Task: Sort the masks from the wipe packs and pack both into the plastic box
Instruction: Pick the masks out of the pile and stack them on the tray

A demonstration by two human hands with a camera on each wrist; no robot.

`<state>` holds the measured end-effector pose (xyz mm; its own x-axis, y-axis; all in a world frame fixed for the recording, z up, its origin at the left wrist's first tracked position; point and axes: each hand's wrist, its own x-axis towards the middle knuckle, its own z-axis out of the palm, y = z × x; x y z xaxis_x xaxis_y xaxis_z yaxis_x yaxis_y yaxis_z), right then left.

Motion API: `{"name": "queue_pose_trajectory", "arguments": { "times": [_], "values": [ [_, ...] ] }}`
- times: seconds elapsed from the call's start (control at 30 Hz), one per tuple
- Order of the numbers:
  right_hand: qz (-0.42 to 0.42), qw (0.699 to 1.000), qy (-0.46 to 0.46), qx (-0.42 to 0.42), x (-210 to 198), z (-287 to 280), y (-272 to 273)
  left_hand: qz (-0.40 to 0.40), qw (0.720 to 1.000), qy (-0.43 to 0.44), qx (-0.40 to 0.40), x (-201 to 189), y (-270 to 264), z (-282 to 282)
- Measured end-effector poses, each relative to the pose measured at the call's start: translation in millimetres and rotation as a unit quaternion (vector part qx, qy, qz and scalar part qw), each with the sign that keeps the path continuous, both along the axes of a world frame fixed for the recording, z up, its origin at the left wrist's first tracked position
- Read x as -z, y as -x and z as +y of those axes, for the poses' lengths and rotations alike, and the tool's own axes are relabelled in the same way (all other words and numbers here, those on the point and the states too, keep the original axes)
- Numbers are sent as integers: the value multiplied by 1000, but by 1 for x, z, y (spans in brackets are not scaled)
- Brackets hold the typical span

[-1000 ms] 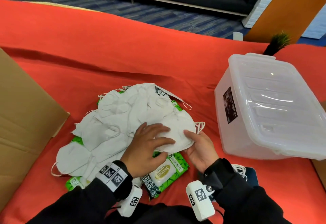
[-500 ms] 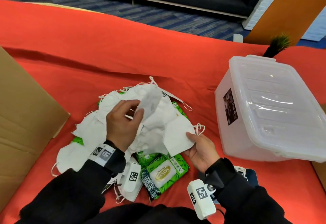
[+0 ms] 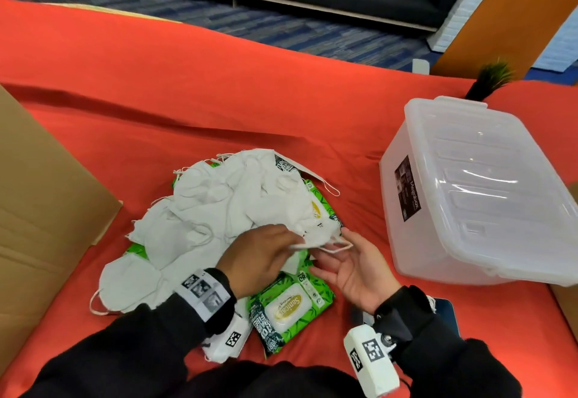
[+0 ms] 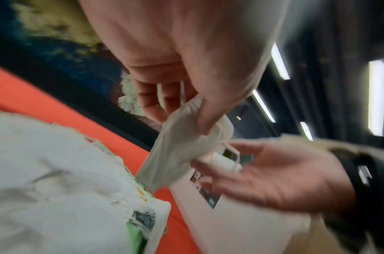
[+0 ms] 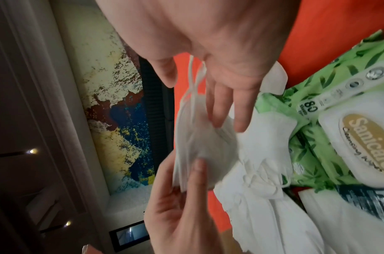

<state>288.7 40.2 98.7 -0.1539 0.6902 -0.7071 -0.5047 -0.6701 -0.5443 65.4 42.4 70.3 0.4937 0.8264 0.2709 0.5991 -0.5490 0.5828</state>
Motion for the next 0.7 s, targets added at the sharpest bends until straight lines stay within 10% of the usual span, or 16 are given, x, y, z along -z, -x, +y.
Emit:
{"name": "queue_pose_trajectory", "arguments": {
  "times": [0.17, 0.3, 0.4, 0.7],
  "values": [
    [-261, 946, -187, -34, -4, 6, -23, -121, 957, 262, -39, -16, 16, 11],
    [-244, 819, -328, -403, -14, 14, -19, -120, 952, 283, 10, -29, 5, 10],
    [-262, 763, -290, -514, -4, 14, -23, -58, 964, 255, 38, -33, 2, 9],
    [-42, 986, -105, -122, 1, -3, -76, 11, 955, 297, 22, -12, -3, -9]
  ]
}}
